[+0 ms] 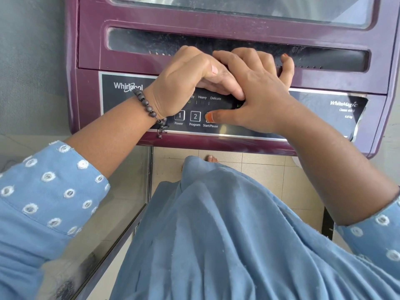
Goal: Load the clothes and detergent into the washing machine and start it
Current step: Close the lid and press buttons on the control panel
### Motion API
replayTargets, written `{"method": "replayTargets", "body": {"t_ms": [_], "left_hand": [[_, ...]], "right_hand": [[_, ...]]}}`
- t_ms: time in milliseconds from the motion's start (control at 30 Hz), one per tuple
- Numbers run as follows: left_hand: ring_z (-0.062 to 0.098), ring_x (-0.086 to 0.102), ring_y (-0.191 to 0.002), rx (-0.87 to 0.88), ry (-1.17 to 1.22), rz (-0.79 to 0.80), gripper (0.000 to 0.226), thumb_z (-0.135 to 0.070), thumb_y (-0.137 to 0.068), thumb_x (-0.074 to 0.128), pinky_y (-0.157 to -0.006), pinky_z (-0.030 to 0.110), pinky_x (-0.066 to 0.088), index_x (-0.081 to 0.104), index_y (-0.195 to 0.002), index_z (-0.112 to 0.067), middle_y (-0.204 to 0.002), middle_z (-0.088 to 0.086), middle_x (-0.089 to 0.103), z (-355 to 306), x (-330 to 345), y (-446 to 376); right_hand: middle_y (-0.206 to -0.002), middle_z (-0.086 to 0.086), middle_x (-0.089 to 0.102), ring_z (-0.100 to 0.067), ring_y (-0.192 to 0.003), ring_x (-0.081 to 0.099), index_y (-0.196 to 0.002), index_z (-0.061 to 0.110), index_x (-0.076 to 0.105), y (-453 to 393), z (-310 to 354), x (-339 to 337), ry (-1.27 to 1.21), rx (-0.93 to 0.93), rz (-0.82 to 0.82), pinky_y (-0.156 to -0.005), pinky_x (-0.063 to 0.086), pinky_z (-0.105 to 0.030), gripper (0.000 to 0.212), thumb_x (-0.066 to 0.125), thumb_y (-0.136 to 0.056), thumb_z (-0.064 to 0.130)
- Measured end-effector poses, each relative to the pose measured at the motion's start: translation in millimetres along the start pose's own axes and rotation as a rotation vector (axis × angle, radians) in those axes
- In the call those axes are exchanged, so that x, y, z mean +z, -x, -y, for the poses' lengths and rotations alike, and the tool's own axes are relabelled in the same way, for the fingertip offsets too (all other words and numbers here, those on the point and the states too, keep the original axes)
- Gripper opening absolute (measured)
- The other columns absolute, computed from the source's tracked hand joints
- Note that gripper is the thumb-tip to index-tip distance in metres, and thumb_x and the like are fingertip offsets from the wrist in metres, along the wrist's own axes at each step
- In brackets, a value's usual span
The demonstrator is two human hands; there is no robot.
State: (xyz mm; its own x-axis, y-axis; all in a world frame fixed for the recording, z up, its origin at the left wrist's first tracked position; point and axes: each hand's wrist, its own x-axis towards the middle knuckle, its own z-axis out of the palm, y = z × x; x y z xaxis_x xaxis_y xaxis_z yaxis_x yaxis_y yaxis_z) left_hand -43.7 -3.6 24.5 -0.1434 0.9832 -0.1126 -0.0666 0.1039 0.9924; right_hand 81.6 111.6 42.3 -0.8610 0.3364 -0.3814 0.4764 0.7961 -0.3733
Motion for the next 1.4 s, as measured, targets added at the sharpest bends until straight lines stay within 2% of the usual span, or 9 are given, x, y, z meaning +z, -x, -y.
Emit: {"method": "replayTargets", "body": {"t_ms": [100, 233, 400, 600, 833, 967, 1167, 1267, 1400], "left_hand": [[0.017, 0.070, -0.098, 0.005, 0.002, 0.008, 0.045, -0.012, -0.084, 0.031, -0.085, 0.026, 0.052, 0.073, -0.099, -0.010, -0.095, 0.005, 0.076, 0, -1, 0], [0.017, 0.070, -0.097, 0.013, -0.007, 0.010, 0.051, -0.023, -0.080, 0.031, -0.084, 0.024, 0.052, 0.078, -0.093, -0.009, -0.095, 0.004, 0.076, 2, -1, 1], [0.021, 0.070, -0.098, 0.012, 0.001, -0.007, 0.050, -0.023, -0.079, 0.032, -0.085, 0.027, 0.053, 0.076, -0.093, -0.005, -0.096, 0.010, 0.075, 2, 0, -1], [0.020, 0.070, -0.097, 0.006, 0.000, -0.019, 0.051, -0.025, -0.078, 0.032, -0.085, 0.026, 0.053, 0.078, -0.088, -0.007, -0.093, 0.004, 0.076, 2, 2, -1], [0.026, 0.070, -0.099, 0.014, -0.013, -0.057, 0.049, -0.026, -0.078, 0.032, -0.086, 0.030, 0.053, 0.074, -0.096, -0.008, -0.096, 0.009, 0.076, 4, 3, -1], [0.027, 0.070, -0.097, 0.002, -0.007, -0.072, 0.052, -0.026, -0.077, 0.032, -0.086, 0.031, 0.054, 0.075, -0.093, -0.001, -0.094, 0.011, 0.076, 5, 4, -2], [0.024, 0.070, -0.093, -0.008, -0.016, -0.085, 0.051, -0.028, -0.076, 0.033, -0.083, 0.029, 0.054, 0.075, -0.092, -0.004, -0.089, 0.006, 0.077, 4, 5, -3], [0.023, 0.071, -0.091, -0.023, -0.015, -0.113, 0.052, -0.029, -0.075, 0.033, -0.081, 0.028, 0.054, 0.077, -0.084, -0.003, -0.087, 0.007, 0.077, 3, 7, -4], [0.023, 0.071, -0.088, -0.034, -0.026, -0.161, 0.045, -0.024, -0.078, 0.034, -0.080, 0.027, 0.054, 0.075, -0.089, -0.009, -0.084, 0.007, 0.076, -1, 12, -3]], "right_hand": [[-0.148, 0.008, 0.029, -0.023, -0.142, 0.020, -0.150, 0.038, 0.023, 0, 1, 0, 0.002, 0.002, 0.001, -0.113, -0.006, -0.063, 0.097, 0.067, -0.070, 0.070], [-0.148, 0.009, 0.029, -0.021, -0.142, 0.020, -0.151, 0.038, 0.023, 1, 1, 0, -0.002, 0.003, 0.001, -0.114, -0.006, -0.063, 0.097, 0.067, -0.070, 0.070], [-0.148, 0.009, 0.030, -0.021, -0.142, 0.020, -0.151, 0.038, 0.024, 1, 0, 0, -0.012, -0.002, -0.009, -0.113, -0.006, -0.062, 0.098, 0.067, -0.069, 0.071], [-0.150, 0.009, 0.031, -0.021, -0.143, 0.020, -0.151, 0.035, 0.023, 2, -2, 1, -0.021, -0.029, -0.007, -0.112, -0.006, -0.065, 0.099, 0.067, -0.070, 0.070], [-0.151, 0.009, 0.028, -0.022, -0.144, 0.019, -0.153, 0.034, 0.018, 2, -5, -2, -0.015, -0.056, 0.040, -0.112, -0.008, -0.065, 0.109, 0.072, -0.064, 0.068], [-0.152, 0.008, 0.027, -0.023, -0.145, 0.017, -0.154, 0.034, 0.017, 2, -5, -3, -0.024, -0.067, 0.056, -0.110, -0.010, -0.066, 0.113, 0.074, -0.062, 0.068], [-0.153, 0.008, 0.025, -0.023, -0.145, 0.016, -0.154, 0.032, 0.015, 2, -6, -3, -0.003, -0.080, 0.054, -0.111, -0.009, -0.067, 0.118, 0.076, -0.060, 0.068], [-0.153, 0.008, 0.025, -0.023, -0.145, 0.016, -0.154, 0.032, 0.014, 2, -6, -2, 0.006, -0.086, 0.047, -0.111, -0.007, -0.067, 0.118, 0.075, -0.060, 0.069], [-0.153, 0.008, 0.026, -0.022, -0.144, 0.017, -0.154, 0.032, 0.015, 2, -7, 0, 0.002, -0.101, 0.033, -0.110, -0.007, -0.069, 0.118, 0.075, -0.060, 0.070]]}}
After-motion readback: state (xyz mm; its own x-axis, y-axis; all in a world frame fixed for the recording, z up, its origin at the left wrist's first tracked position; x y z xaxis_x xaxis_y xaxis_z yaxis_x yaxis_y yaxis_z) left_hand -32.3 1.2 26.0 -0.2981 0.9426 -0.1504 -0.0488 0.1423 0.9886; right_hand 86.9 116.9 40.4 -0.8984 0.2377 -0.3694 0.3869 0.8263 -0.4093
